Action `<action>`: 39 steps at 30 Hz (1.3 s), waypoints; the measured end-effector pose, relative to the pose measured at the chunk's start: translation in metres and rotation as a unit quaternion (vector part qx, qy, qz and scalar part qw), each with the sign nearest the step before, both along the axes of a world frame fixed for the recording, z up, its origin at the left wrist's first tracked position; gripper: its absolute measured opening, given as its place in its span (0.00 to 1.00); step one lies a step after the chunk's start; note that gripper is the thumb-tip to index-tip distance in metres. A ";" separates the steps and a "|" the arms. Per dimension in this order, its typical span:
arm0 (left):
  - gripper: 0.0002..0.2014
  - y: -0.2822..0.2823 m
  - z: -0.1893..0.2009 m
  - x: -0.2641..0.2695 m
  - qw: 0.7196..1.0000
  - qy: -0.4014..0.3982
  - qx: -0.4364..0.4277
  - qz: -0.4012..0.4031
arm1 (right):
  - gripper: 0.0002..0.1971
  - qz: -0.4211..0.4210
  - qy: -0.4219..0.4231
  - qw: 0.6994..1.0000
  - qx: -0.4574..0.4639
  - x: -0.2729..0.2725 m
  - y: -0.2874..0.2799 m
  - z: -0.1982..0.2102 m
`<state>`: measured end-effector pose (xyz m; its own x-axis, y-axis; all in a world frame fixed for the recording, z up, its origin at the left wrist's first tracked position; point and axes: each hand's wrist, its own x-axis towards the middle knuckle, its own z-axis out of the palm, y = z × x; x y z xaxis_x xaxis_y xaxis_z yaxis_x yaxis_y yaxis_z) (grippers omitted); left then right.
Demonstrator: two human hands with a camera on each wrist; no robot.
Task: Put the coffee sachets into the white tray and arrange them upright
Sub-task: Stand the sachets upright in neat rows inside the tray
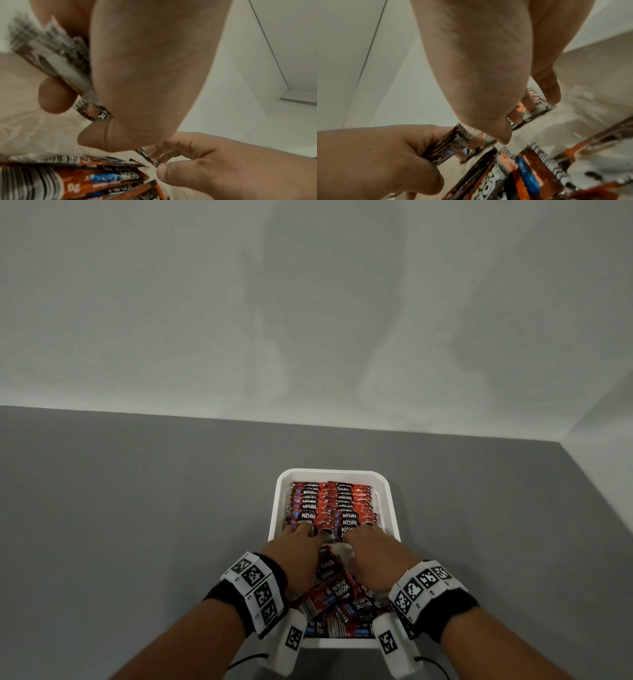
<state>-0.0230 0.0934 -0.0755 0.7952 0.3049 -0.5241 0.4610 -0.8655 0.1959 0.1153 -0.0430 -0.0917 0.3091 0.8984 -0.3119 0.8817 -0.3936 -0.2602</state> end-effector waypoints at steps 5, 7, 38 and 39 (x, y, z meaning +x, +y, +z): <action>0.39 0.001 -0.002 0.000 1.000 -0.004 0.001 0.000 | 0.16 -0.004 0.011 1.000 -0.005 0.001 0.001 -0.001; 0.38 0.000 -0.003 0.000 1.000 -0.003 -0.003 0.002 | 0.15 -0.001 0.004 1.000 -0.002 0.002 0.000 -0.002; 0.09 0.010 0.037 0.014 0.579 -0.434 -0.530 0.441 | 0.07 -0.270 0.383 0.837 0.284 -0.001 0.015 0.064; 0.16 0.009 0.036 0.015 0.573 -0.434 -0.537 0.441 | 0.07 -0.266 0.400 0.832 0.277 -0.003 0.016 0.066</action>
